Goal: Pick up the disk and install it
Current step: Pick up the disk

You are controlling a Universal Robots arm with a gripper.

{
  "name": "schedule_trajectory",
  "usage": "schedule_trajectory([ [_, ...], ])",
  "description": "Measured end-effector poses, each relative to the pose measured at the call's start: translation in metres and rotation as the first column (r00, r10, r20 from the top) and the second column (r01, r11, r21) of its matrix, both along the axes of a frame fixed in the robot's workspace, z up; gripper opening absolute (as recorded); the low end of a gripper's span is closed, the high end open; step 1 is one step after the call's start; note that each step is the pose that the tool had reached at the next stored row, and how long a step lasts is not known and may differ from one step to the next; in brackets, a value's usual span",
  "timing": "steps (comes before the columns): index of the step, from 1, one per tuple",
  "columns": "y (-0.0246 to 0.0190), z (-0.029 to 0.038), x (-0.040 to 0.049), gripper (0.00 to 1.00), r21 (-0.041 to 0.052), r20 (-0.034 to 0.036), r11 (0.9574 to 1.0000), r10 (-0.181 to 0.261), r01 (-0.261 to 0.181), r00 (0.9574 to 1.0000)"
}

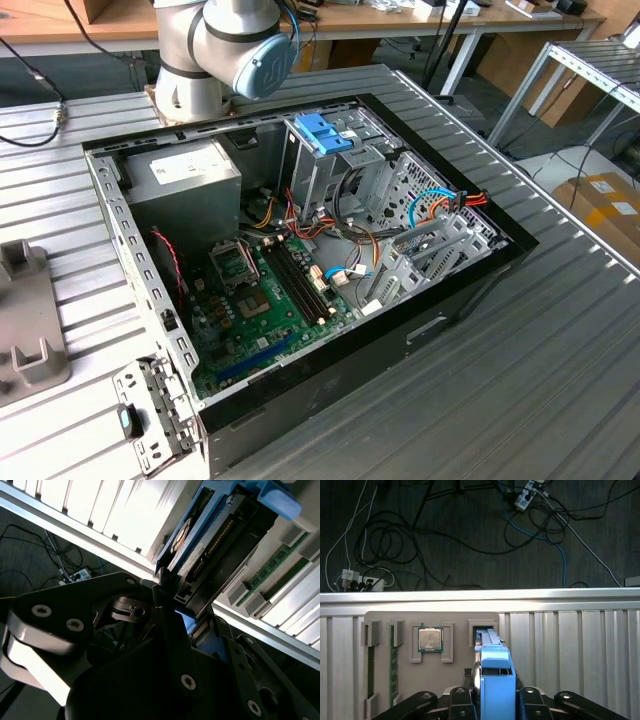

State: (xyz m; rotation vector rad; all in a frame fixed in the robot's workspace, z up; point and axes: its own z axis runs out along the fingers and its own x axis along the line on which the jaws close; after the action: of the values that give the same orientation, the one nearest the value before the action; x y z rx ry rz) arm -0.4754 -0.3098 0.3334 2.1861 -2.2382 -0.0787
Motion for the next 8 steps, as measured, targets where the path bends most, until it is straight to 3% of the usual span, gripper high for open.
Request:
schedule_trajectory([
  [8, -0.0001, 0.0042, 0.0, 0.37, 0.0017, 0.0, 1.0, 0.0, 0.0, 1.0],
])
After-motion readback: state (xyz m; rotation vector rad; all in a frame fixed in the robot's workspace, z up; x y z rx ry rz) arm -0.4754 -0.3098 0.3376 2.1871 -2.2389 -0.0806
